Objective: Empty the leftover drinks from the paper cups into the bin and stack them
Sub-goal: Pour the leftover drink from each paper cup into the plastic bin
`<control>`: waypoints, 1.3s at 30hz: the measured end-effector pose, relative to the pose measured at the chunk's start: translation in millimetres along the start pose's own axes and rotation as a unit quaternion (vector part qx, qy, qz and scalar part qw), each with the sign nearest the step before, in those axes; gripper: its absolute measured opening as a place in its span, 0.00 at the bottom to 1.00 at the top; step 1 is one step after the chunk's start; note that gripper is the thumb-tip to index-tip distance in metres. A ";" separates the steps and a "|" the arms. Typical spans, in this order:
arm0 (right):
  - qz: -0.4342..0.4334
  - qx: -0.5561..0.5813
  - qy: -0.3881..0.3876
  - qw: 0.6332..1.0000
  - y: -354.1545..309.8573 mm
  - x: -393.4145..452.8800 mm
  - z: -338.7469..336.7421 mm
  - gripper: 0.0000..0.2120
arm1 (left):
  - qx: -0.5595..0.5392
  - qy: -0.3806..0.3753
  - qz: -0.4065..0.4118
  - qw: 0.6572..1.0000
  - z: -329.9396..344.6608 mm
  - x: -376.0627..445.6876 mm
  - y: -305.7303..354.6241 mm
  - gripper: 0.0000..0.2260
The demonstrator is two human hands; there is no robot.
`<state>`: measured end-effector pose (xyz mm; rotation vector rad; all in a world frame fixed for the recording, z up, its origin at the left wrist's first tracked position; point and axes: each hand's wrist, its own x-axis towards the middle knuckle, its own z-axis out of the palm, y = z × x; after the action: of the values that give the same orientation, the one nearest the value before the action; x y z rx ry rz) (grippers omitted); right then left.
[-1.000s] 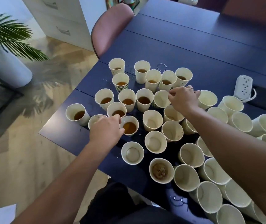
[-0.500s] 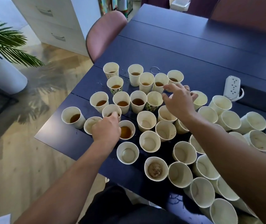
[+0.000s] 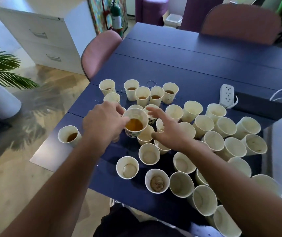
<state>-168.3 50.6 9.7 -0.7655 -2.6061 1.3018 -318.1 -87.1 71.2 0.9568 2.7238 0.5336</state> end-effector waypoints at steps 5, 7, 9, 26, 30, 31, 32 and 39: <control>-0.006 0.111 0.095 0.989 -14.9 -32.9 -18.5 0.41 | -0.082 -0.023 0.067 0.994 -19.5 -10.9 57.4 0.03; -0.018 0.144 0.159 0.976 -17.0 -45.4 -30.3 0.41 | -0.122 -0.038 0.090 0.988 -21.4 -14.8 79.7 0.03; -0.029 0.157 0.212 0.964 -16.7 -60.7 -46.4 0.39 | -0.144 -0.054 0.125 0.980 -20.3 -20.6 104.5 0.04; 0.096 -0.015 0.497 0.862 38.0 -231.5 -212.6 0.36 | -0.228 -0.151 0.375 0.886 35.5 -88.3 256.1 0.01; 0.158 -0.036 0.527 0.834 63.9 -271.7 -231.0 0.34 | -0.190 -0.206 0.416 0.865 57.5 -110.2 275.5 0.05; 0.171 -0.045 0.530 0.829 70.5 -279.2 -234.8 0.34 | -0.181 -0.219 0.427 0.859 63.6 -114.7 278.6 0.07; 0.183 -0.054 0.532 0.825 78.3 -286.3 -238.7 0.34 | -0.175 -0.231 0.439 0.850 70.7 -119.4 281.9 0.08; 0.276 -0.096 0.525 0.799 124.9 -310.6 -242.0 0.35 | -0.114 -0.267 0.521 0.802 115.8 -154.1 288.3 0.25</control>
<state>227.4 132.0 95.7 -1.7360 -1.6172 0.3781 -2.4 54.8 92.0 2.0941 1.4087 0.5852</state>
